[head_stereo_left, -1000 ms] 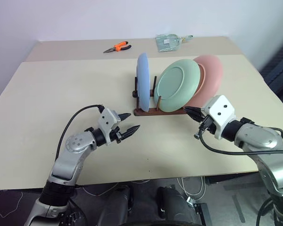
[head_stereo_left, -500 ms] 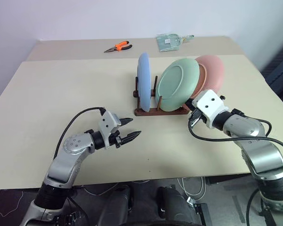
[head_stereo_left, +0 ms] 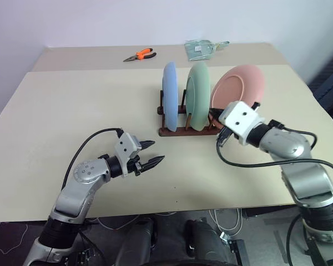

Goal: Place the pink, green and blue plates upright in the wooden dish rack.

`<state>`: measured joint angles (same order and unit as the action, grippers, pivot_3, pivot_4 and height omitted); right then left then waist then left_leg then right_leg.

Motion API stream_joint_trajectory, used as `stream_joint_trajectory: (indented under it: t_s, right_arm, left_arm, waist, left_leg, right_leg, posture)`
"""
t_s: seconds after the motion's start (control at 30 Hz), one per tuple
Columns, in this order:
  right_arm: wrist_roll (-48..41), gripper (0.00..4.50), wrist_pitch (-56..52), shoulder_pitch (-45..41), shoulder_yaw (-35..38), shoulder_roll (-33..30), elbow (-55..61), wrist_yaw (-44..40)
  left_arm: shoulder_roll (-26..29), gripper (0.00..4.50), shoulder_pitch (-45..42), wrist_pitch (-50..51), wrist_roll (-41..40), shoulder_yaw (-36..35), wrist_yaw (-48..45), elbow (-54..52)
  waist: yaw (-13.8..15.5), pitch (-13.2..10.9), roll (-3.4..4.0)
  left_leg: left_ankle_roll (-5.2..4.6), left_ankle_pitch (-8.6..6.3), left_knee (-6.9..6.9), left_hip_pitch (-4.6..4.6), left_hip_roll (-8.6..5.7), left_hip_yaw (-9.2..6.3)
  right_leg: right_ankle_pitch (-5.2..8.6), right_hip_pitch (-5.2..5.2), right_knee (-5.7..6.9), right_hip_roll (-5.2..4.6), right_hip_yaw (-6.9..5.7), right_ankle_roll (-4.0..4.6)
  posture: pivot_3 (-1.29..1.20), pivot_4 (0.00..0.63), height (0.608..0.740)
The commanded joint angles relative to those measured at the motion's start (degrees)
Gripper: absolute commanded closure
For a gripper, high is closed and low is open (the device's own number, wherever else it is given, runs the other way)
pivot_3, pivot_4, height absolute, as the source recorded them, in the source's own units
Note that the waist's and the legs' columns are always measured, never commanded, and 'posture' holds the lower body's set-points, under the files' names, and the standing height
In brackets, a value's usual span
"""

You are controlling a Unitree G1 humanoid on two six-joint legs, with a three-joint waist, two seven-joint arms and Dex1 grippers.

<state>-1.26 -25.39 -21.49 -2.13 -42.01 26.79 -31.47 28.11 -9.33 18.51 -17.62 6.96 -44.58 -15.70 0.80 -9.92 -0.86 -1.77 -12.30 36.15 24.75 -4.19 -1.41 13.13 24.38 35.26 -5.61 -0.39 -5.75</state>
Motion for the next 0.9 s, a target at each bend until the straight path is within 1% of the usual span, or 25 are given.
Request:
stream_joint_trajectory:
  t_s: [0.03, 0.1, 0.2, 0.27, 0.33, 0.4, 0.5, 0.6, 0.7, 0.8, 0.9]
  right_arm:
    - [-0.25, 4.45, 2.54, -3.46, 10.12, -3.75, -1.15, 0.64]
    - [0.95, 4.45, 2.37, -3.92, 13.92, -6.76, -3.51, 0.91]
    - [3.01, 4.45, 2.33, -2.86, 17.11, -9.51, -6.76, 2.05]
    - [5.10, 4.45, 3.28, -0.51, 17.97, -11.26, -8.84, 2.28]
    - [5.96, 4.45, 4.75, 2.07, 17.26, -12.09, -9.40, 1.43]
    - [4.69, 4.45, 5.00, 3.38, 16.27, -10.86, -8.79, 0.53]
    - [4.60, 4.45, 6.73, 3.58, 12.93, -9.34, -8.32, -0.35]
    - [4.94, 4.45, 8.10, 1.93, 9.82, -7.69, -8.19, -0.65]
    - [3.71, 4.45, 8.42, -1.68, 7.24, -4.80, -7.32, -0.80]
    - [2.74, 4.45, 8.77, -2.80, 7.00, -3.53, -6.26, -1.68]
    - [2.90, 4.45, 8.51, -2.60, 7.44, -3.86, -6.46, -1.78]
  left_arm:
    - [0.56, 1.52, -0.15, -0.82, -0.05, -0.76, -0.45, -0.99]
    - [0.69, 1.52, -0.17, -1.05, 0.07, -0.67, -0.71, -0.63]
    - [0.73, 1.52, -0.51, -1.35, 0.22, -0.49, -0.91, 0.05]
    - [0.72, 1.52, -0.75, -1.52, 0.35, -0.29, -0.98, 0.41]
    - [0.67, 1.52, -0.85, -1.59, 0.43, -0.18, -1.03, 0.54]
    - [0.63, 1.52, -0.92, -1.59, 0.52, -0.13, -1.09, 0.64]
    - [0.58, 1.52, -0.90, -1.54, 0.72, -0.11, -1.25, 0.63]
    - [0.59, 1.52, -0.89, -1.45, 0.92, -0.08, -1.31, 0.46]
    - [0.72, 1.52, -1.10, -0.77, 0.84, -0.23, -1.05, -0.41]
    - [0.80, 1.52, -0.94, -0.55, 0.86, -0.28, -0.86, -0.84]
    - [0.74, 1.52, -0.69, -0.42, 0.95, -0.13, -0.58, -1.12]
  waist:
    - [0.01, -0.01, 0.02]
    - [0.10, -0.01, 0.02]
    - [-0.01, 0.00, 0.01]
    - [-0.03, 0.00, 0.02]
    - [-0.03, 0.00, 0.03]
    - [-0.12, 0.00, 0.06]
    - [-0.38, 0.00, 0.13]
    - [-0.20, 0.00, 0.14]
    - [-0.11, -0.01, 0.14]
    - [0.03, -0.01, 0.14]
    - [0.06, -0.01, 0.13]
  left_leg:
    - [0.05, -0.03, 0.00, 0.00, 0.00, 0.00]
    - [0.05, -0.03, 0.02, 0.00, -0.01, 0.01]
    - [0.03, -0.02, -0.02, 0.00, 0.00, 0.01]
    - [-0.04, 0.03, -0.02, 0.00, 0.00, 0.01]
    - [-0.06, 0.03, -0.01, 0.00, 0.00, 0.03]
    - [-0.07, 0.04, 0.00, 0.00, 0.00, 0.04]
    - [-0.08, 0.05, 0.00, -0.01, 0.01, 0.05]
    - [-0.09, 0.05, 0.02, -0.01, 0.02, 0.04]
    - [-0.09, 0.05, 0.05, -0.01, 0.02, 0.05]
    - [-0.09, 0.05, 0.04, -0.01, 0.02, 0.04]
    - [-0.10, 0.04, 0.05, -0.01, 0.00, 0.04]
  right_leg:
    - [0.00, 0.00, 0.00, 0.00, 0.00, 0.00]
    - [0.00, -0.01, 0.00, 0.00, 0.00, 0.00]
    - [0.00, -0.01, -0.01, 0.01, -0.01, 0.00]
    - [0.00, -0.01, 0.00, 0.00, 0.00, 0.01]
    - [0.00, -0.02, 0.00, -0.02, 0.00, 0.01]
    - [0.00, -0.02, 0.00, -0.02, 0.01, 0.01]
    - [0.00, 0.00, 0.05, 0.00, 0.02, 0.01]
    - [0.00, 0.00, 0.07, 0.01, 0.02, 0.00]
    - [0.00, -0.01, 0.06, 0.00, 0.02, 0.00]
    - [0.00, 0.00, 0.06, 0.01, 0.02, 0.00]
    - [0.00, -0.03, 0.05, -0.01, 0.01, 0.00]
  posture:
    - [0.00, 0.150, 0.719]
    - [0.00, 0.150, 0.719]
    - [0.00, 0.150, 0.719]
    - [0.00, 0.150, 0.719]
    - [0.00, 0.150, 0.719]
    - [0.00, 0.150, 0.719]
    - [0.00, 0.150, 0.719]
    - [0.00, 0.150, 0.719]
    - [0.00, 0.150, 0.719]
    - [0.00, 0.150, 0.719]
    - [0.00, 0.150, 0.719]
